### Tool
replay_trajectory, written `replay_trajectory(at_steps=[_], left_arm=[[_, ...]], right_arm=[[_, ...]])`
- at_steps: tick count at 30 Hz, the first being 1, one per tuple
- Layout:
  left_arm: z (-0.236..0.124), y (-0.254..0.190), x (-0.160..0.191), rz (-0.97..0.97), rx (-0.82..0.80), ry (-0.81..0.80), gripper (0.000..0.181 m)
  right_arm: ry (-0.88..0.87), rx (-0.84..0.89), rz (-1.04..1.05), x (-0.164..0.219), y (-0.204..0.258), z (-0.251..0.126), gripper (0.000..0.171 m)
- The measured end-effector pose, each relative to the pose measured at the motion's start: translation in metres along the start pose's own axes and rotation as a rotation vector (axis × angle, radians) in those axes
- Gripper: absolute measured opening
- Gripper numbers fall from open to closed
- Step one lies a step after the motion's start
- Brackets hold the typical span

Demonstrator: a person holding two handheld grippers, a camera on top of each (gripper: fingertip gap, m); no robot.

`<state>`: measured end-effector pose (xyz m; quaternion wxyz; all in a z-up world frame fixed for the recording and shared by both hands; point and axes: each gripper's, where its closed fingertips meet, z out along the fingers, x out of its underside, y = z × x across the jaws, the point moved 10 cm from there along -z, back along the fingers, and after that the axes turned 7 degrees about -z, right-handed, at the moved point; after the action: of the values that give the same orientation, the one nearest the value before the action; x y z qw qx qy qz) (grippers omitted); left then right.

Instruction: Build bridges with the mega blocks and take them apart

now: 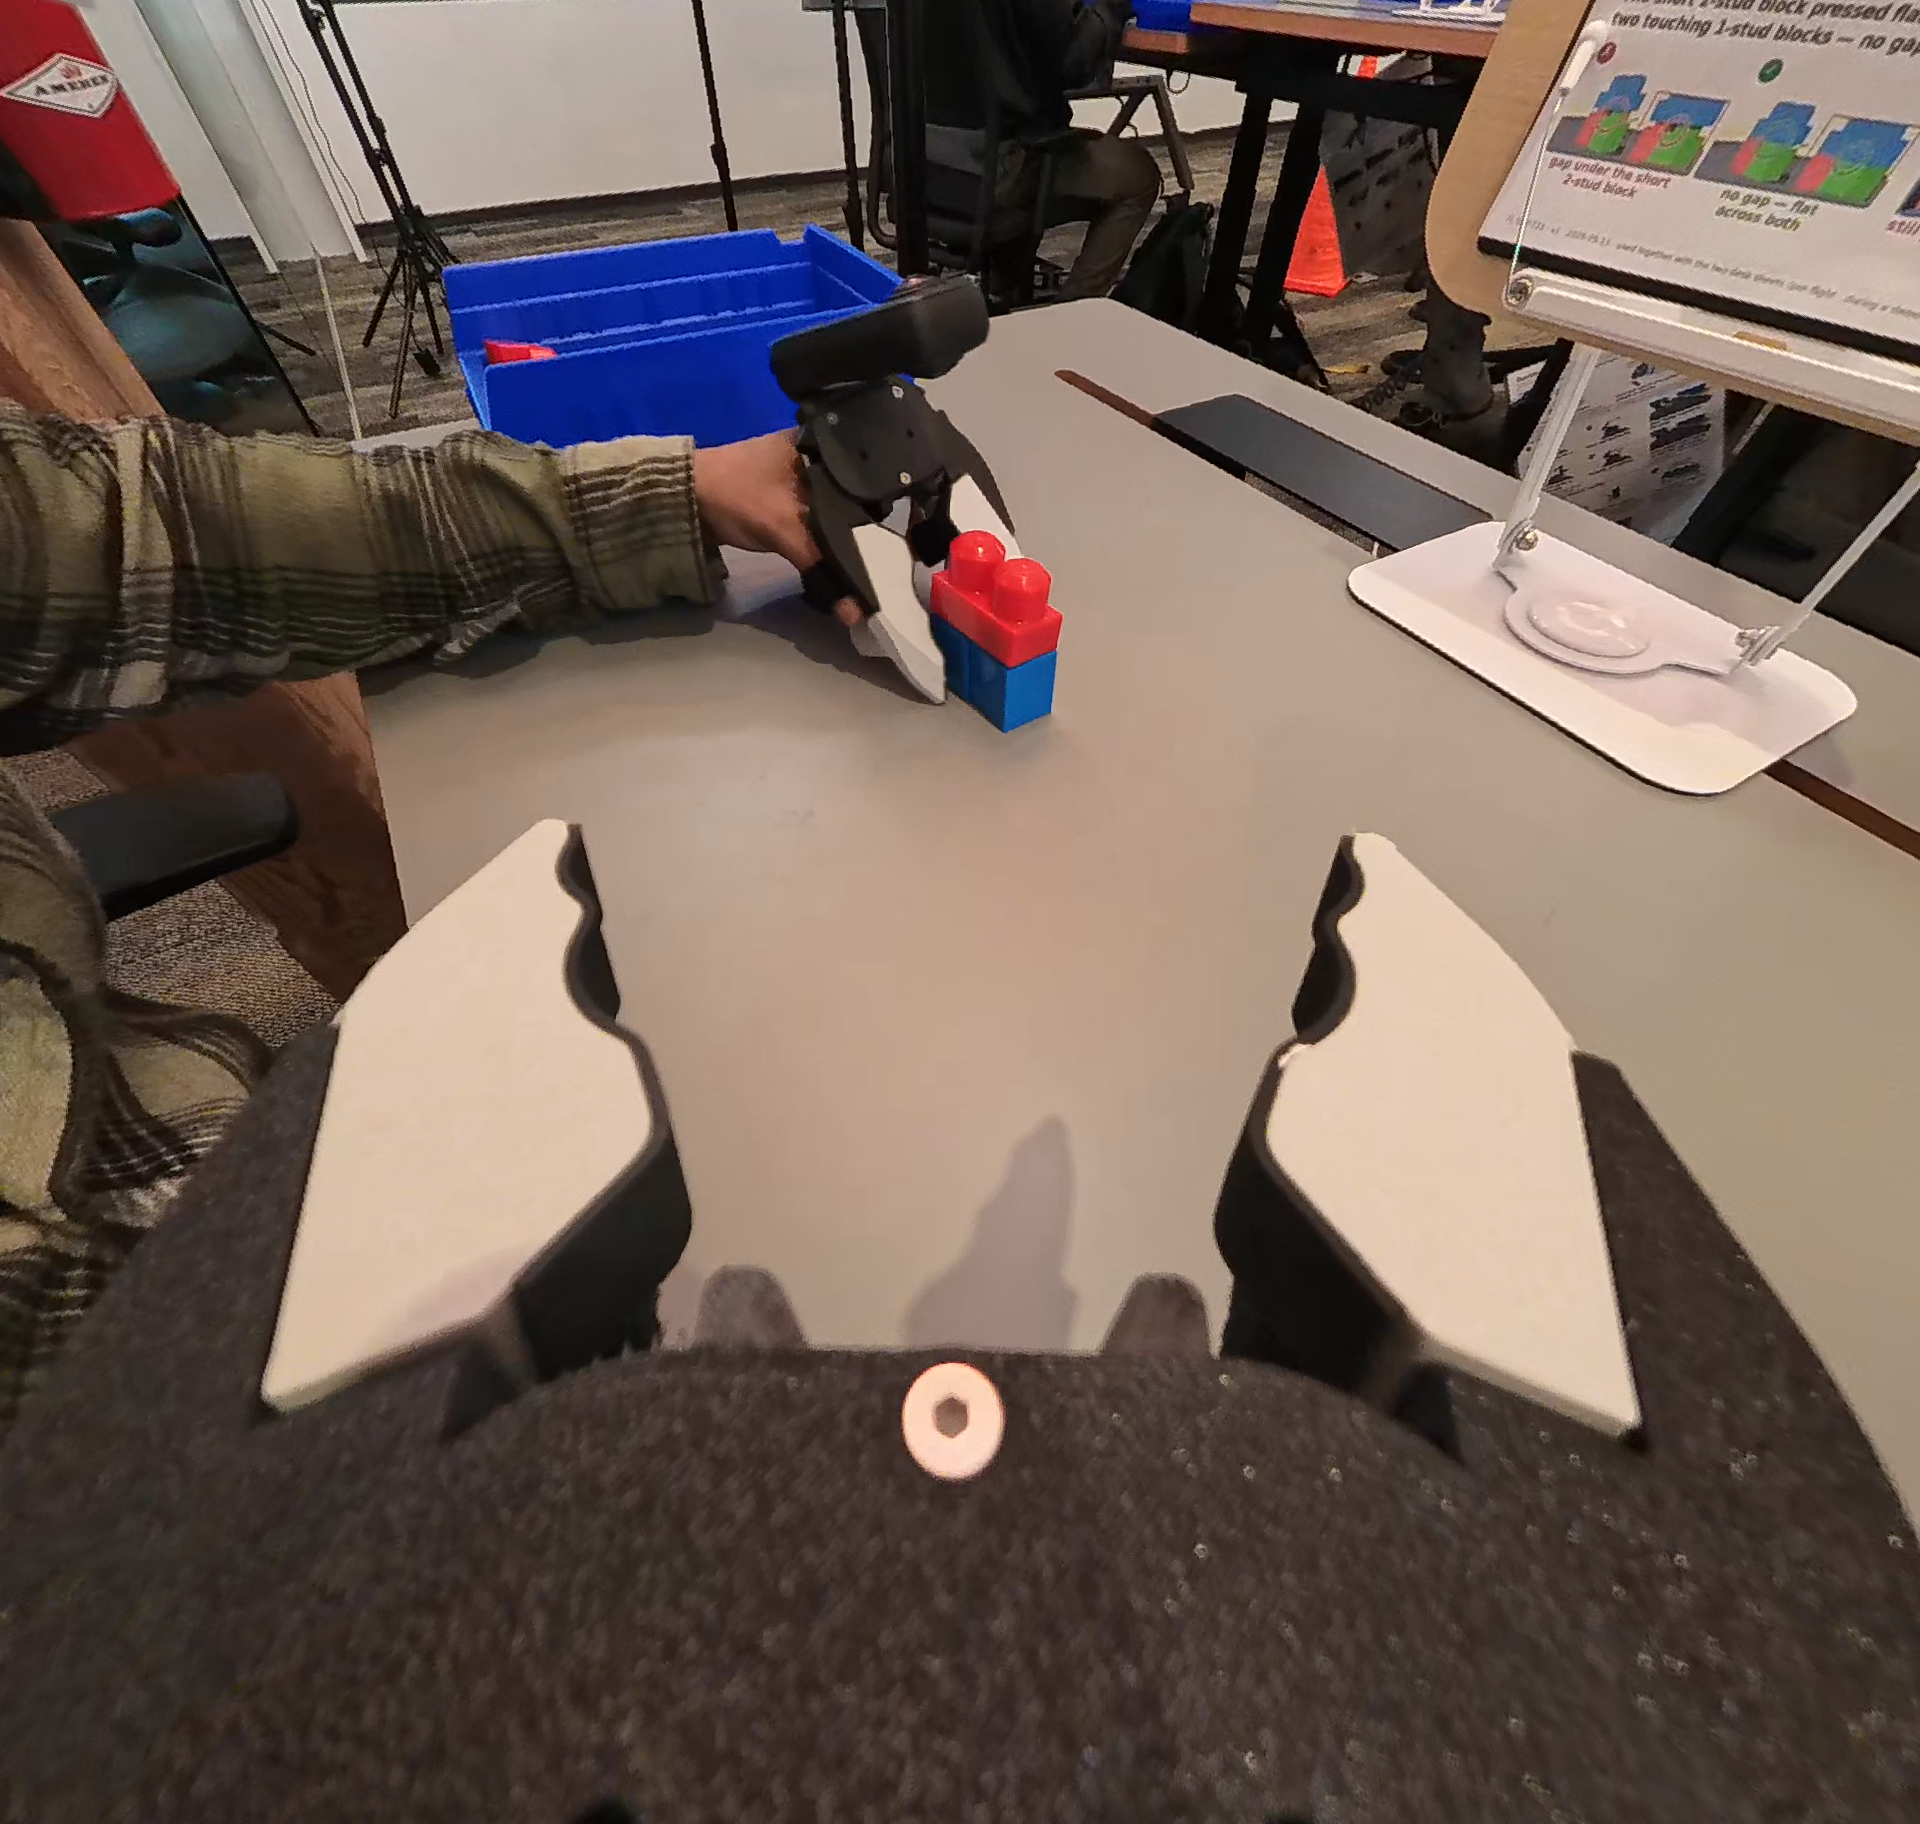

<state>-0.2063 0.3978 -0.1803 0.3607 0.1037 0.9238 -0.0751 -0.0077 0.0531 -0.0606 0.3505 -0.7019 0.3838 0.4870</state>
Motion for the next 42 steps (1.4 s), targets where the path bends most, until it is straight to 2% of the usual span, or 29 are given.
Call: replay_trajectory(at_steps=[2, 3, 9, 12, 16, 20, 26, 32, 34, 36, 38, 42], left_arm=[[0.001, -0.001, -0.001, 0.013, 0.024, 0.000, 0.045], [0.001, -0.002, -0.002, 0.024, 0.034, 0.000, 0.042], [0.006, -0.004, -0.007, 0.045, 0.020, -0.005, 0.041], [0.007, -0.008, -0.015, -0.006, 0.069, -0.041, 0.040], [0.001, -0.012, -0.038, -0.116, 0.153, -0.084, 0.040], [-0.007, -0.021, -0.071, -0.140, 0.225, -0.114, 0.040], [-0.023, -0.040, -0.117, -0.030, 0.257, -0.086, 0.040], [-0.027, -0.054, -0.146, 0.088, 0.244, -0.062, 0.040], [-0.026, -0.056, -0.152, 0.111, 0.222, -0.039, 0.040], [-0.025, -0.058, -0.154, 0.139, 0.183, -0.027, 0.040], [-0.024, -0.058, -0.153, 0.141, 0.186, -0.031, 0.040], [-0.021, -0.053, -0.148, 0.117, 0.179, -0.044, 0.040]], right_arm=[[0.001, -0.004, 0.000, 0.000, 0.000, 0.001, 0.128], [0.002, -0.005, 0.000, 0.000, 0.000, 0.002, 0.128], [0.010, -0.012, -0.005, 0.000, 0.002, 0.005, 0.127], [0.016, -0.011, -0.010, -0.002, 0.001, 0.005, 0.126], [0.030, -0.024, -0.023, -0.007, -0.004, 0.008, 0.125], [0.076, -0.028, -0.110, -0.020, -0.019, 0.018, 0.124], [0.156, -0.026, -0.298, -0.051, -0.046, 0.032, 0.125], [0.158, -0.077, -0.352, -0.089, -0.073, 0.047, 0.111], [0.185, -0.115, -0.371, -0.099, -0.079, 0.056, 0.099], [0.221, -0.182, -0.368, -0.108, -0.085, 0.065, 0.056], [0.252, -0.269, -0.310, -0.116, -0.091, 0.073, 0.000], [0.358, -0.305, -0.237, -0.124, -0.104, 0.097, 0.000]])
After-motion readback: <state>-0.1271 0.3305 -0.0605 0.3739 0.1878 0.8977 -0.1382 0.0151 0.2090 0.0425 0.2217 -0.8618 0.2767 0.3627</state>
